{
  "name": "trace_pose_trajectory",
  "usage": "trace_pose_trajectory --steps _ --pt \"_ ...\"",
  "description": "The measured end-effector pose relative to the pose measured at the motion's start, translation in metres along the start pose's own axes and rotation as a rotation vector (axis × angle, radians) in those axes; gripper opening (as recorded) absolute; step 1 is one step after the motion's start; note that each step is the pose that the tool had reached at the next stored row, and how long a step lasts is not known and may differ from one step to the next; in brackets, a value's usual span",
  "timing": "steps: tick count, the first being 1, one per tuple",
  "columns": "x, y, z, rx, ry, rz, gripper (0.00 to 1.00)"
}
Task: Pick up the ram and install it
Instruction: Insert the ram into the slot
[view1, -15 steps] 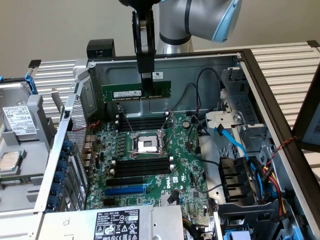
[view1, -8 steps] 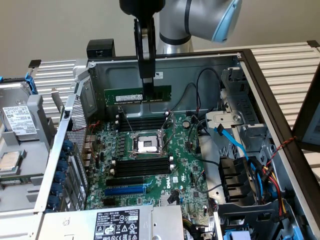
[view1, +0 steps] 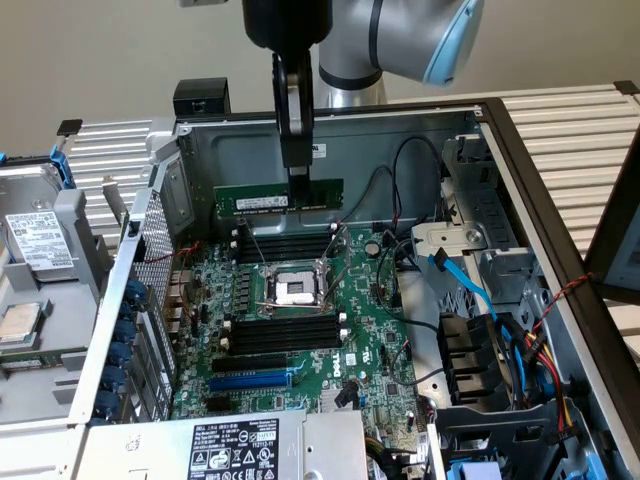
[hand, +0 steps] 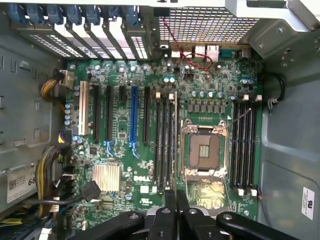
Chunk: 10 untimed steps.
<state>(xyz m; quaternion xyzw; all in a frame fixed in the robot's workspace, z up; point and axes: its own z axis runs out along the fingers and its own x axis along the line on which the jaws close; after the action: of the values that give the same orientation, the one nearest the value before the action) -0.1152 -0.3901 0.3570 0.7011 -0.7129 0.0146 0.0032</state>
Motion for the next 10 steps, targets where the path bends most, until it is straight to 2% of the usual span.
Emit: trace_pose_trajectory --steps 7,10 --pt "-0.002 0.0002 0.0125 -0.0008 -0.0081 0.022 0.12" --pt "-0.002 0.0003 0.0181 -0.0009 -0.0087 0.031 0.12"
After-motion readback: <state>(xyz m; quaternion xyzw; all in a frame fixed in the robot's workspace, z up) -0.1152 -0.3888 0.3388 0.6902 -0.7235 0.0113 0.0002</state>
